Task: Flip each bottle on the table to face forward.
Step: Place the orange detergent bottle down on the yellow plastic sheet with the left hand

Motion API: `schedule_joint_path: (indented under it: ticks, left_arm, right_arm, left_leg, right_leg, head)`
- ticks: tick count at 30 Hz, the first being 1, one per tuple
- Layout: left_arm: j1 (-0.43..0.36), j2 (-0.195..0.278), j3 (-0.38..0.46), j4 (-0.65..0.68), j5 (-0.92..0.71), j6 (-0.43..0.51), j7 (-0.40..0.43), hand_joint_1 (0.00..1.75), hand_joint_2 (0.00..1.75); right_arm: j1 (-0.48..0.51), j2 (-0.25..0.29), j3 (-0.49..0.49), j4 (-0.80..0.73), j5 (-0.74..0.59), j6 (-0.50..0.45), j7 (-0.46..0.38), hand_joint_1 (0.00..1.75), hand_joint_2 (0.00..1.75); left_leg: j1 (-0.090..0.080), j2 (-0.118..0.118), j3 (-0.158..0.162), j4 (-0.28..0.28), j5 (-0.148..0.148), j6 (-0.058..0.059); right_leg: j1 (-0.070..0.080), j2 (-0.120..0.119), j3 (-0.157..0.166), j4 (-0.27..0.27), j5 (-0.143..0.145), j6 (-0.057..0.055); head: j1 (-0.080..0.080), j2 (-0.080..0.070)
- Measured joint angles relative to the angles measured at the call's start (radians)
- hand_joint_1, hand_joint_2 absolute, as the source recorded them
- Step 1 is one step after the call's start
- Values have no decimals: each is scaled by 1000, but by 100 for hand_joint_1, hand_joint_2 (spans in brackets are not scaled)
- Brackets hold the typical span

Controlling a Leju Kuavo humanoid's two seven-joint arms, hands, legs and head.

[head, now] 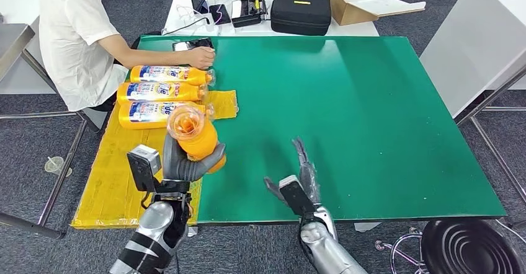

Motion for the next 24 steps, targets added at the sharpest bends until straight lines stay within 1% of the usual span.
schedule_joint_path:
  ticks: [4, 9, 11, 15, 17, 19, 24]
  left_arm:
    - [24, 32, 2, -27, -89, 42, 3, 175, 175]
    - [58, 73, 11, -58, -314, 106, 27, 175, 175]
    - [71, 90, 19, -67, -420, 129, 46, 175, 175]
    - [66, 139, 23, -54, -728, 190, 152, 175, 175]
    - [49, 162, 23, -25, -820, 191, 195, 175, 175]
    - [34, 178, 23, 1, -853, 189, 212, 175, 175]
    - [16, 200, 23, 35, -863, 189, 220, 175, 175]
  right_arm:
    - [26, -12, -46, -7, -4, -33, 0, 0, 0]
    - [57, -23, -144, -49, -40, -148, 0, 0, 0]
    - [75, -30, -188, -82, -53, -179, 0, 0, 0]
    - [110, -40, -252, -170, -65, -186, 0, 0, 0]
    - [119, -41, -270, -201, -62, -177, 0, 0, 0]
    - [124, -41, -281, -223, -59, -172, -1, 0, 0]
    - [132, -41, -295, -254, -58, -172, -1, 0, 0]
  left_leg:
    - [0, 0, 0, 0, 0, 0]
    - [0, 0, 0, 0, 0, 0]
    - [0, 0, 0, 0, 0, 0]
    - [0, 0, 0, 0, 0, 0]
    - [0, 0, 0, 0, 0, 0]
    - [0, 0, 0, 0, 0, 0]
    - [0, 0, 0, 0, 1, 0]
  right_leg:
    - [0, 0, 0, 0, 0, 0]
    - [0, 0, 0, 0, 0, 0]
    - [0, 0, 0, 0, 0, 0]
    - [0, 0, -1, 0, 0, 0]
    - [0, 0, -1, 0, 0, 0]
    - [0, 0, -1, 0, 0, 0]
    - [0, 0, -1, 0, 0, 0]
  head:
    - [0, 0]
    - [0, 0]
    - [0, 0]
    - [0, 0]
    - [0, 0]
    - [0, 0]
    - [0, 0]
